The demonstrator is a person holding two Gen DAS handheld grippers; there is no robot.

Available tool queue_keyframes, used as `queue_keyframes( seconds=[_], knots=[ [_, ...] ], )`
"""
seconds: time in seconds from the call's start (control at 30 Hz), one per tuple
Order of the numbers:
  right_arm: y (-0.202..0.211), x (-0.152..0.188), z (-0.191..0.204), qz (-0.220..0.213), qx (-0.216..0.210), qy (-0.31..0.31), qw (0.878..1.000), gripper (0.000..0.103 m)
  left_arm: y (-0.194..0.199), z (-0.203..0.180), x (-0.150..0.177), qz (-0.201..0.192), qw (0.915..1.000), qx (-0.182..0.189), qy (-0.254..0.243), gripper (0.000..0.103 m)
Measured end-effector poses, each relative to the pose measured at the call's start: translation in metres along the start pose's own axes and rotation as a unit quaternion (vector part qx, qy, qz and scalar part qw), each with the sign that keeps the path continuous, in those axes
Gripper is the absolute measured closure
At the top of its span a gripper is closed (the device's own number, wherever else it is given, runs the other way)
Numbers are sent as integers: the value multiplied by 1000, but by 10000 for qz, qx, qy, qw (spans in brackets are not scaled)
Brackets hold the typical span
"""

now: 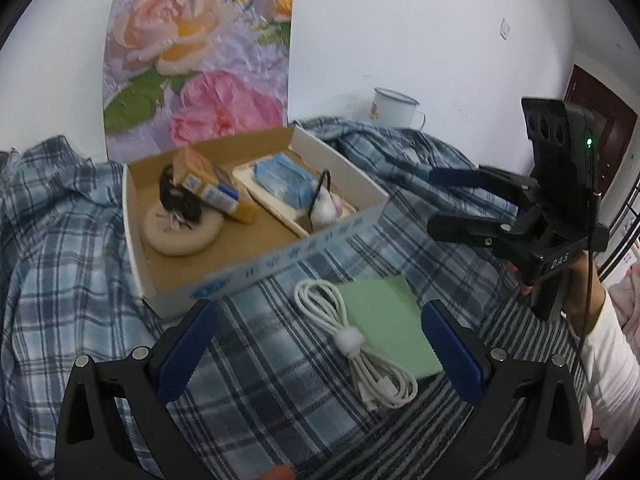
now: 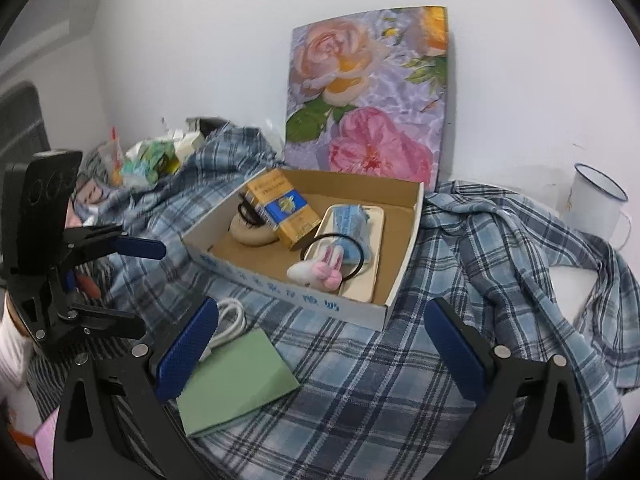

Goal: Organize soft objects
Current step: 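Release the cigarette pack and bunny in the box and withdraw both grippers, then grasp the white cable with the left gripper while the right gripper grasps the green card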

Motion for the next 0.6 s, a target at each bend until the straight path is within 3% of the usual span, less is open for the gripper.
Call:
queue_keyframes(
  seconds=[0.1, 0.2, 0.37, 0.53, 0.6],
  knots=[
    [-3, 4, 3, 61, -33, 81, 9999, 0, -5, 0, 5, 85, 9999, -60, -14, 3],
    [-7, 6, 4, 113, -46, 95, 9999, 0, -13, -2, 12, 272, 9994, 167, 164, 8],
    [-7, 10, 2, 159, -54, 36, 9999, 0, -24, -4, 20, 526, 9979, 264, 269, 37],
    [-9, 12, 4, 235, -78, 58, 9997, 0, -31, -10, 26, 702, 9964, 397, 263, 54],
    [-10, 13, 5, 263, -86, 77, 9996, 0, -35, -14, 29, 786, 9956, 460, 240, 55]
  ],
)
Point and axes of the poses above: each gripper's, at about its wrist camera, not at the fingertips, and y roughly against the way its jaws point, z to its left, x to its underside, the point moved 7 cm from there along -y, roughly the way its jaws point, and after that the axes turned 11 degrees about -z, right-handed, at the moved point
